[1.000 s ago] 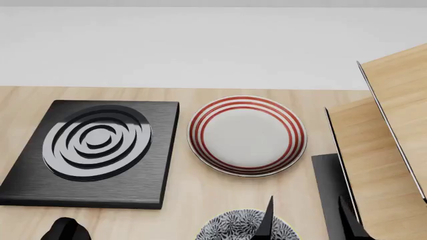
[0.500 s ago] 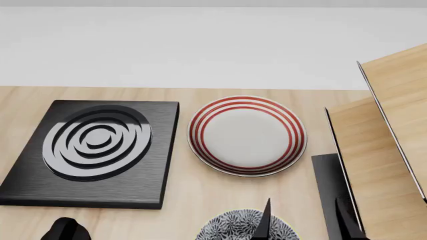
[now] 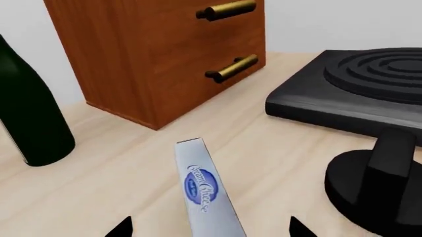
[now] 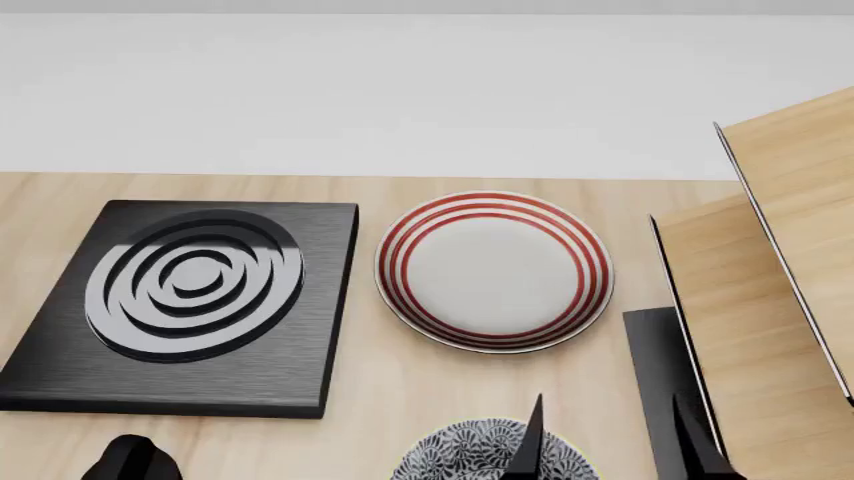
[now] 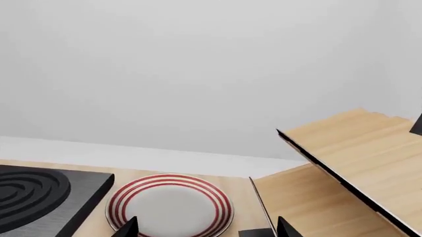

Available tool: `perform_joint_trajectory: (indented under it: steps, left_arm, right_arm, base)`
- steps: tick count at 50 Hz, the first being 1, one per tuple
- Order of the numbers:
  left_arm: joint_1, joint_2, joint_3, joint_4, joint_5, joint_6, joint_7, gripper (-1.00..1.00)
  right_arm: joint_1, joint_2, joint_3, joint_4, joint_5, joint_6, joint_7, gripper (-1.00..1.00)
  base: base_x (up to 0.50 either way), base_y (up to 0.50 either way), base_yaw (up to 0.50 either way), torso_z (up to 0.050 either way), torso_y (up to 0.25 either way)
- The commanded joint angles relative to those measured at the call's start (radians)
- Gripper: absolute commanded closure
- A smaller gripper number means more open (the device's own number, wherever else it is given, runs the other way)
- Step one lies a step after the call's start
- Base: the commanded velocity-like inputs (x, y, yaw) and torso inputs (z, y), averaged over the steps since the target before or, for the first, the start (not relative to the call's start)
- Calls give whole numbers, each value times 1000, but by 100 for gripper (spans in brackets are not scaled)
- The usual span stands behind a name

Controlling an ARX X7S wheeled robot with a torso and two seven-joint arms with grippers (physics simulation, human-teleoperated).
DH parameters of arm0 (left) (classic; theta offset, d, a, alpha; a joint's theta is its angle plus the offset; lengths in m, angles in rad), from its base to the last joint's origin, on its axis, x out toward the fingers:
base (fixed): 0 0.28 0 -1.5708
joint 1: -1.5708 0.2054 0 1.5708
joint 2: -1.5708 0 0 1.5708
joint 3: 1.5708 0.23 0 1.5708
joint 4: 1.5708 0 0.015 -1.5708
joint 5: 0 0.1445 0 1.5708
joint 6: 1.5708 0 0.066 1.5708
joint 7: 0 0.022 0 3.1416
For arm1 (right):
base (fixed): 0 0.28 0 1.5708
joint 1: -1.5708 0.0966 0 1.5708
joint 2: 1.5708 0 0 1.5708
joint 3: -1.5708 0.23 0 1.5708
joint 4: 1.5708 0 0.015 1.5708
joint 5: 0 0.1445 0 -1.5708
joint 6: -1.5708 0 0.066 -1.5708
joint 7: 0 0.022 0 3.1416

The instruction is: Pick up the cream cheese and put it in the bowl.

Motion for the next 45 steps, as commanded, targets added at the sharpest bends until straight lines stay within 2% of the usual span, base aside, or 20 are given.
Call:
perform_joint_trajectory:
  steps: [1, 45]
  left_arm:
    - [3, 5, 5, -51, -10, 39, 1, -100]
    - [-27, 15, 48, -201, -8, 115, -6, -100]
  right_arm:
    - [4, 4, -3, -9, 2, 12, 4, -100]
    - [-2, 7, -20, 17, 2, -12, 8, -100]
  base:
    - [0, 0, 0, 0, 0]
    - [0, 0, 0, 0, 0]
